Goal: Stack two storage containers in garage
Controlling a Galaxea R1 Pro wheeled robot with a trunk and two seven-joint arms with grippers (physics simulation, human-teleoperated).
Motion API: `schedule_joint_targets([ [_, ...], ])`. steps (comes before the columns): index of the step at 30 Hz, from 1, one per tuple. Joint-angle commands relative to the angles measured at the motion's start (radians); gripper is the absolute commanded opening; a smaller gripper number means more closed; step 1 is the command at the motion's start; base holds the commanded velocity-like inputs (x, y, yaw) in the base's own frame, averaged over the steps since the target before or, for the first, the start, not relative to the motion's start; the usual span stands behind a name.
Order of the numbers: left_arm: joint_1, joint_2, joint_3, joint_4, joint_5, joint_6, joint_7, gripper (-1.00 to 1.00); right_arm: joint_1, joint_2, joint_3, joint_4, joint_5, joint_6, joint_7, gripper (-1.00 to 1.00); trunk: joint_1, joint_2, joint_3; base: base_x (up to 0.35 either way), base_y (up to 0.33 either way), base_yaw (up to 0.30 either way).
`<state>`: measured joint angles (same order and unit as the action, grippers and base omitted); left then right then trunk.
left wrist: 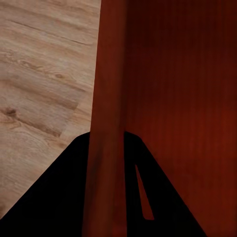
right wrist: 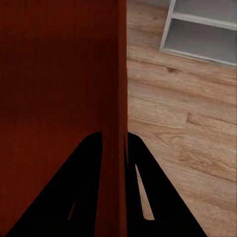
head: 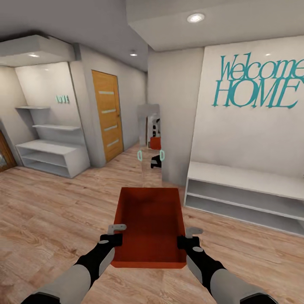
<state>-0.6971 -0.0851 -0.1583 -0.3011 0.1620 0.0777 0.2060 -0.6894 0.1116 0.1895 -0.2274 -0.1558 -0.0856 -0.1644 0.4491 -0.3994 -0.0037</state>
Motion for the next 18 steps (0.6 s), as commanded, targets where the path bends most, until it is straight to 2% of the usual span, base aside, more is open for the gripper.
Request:
schedule_joint_targets([
  [1, -0.001, -0.001, 0.028, -0.023, -0.003, 0.005, 0.009, -1.0, 0.001, 0.0, 0.016, 0.002, -0.016, -0.005, 0.003, -1.0, 0.001, -0.001, 0.0, 0.323, 0.0, 0.267],
  [18, -0.001, -0.001, 0.028, -0.023, -0.003, 0.007, 0.009, -1.0, 0.001, -0.001, 0.015, 0.002, -0.016, -0.006, 0.003, -1.0, 0.001, -0.001, 0.0, 0.323, 0.0, 0.268],
])
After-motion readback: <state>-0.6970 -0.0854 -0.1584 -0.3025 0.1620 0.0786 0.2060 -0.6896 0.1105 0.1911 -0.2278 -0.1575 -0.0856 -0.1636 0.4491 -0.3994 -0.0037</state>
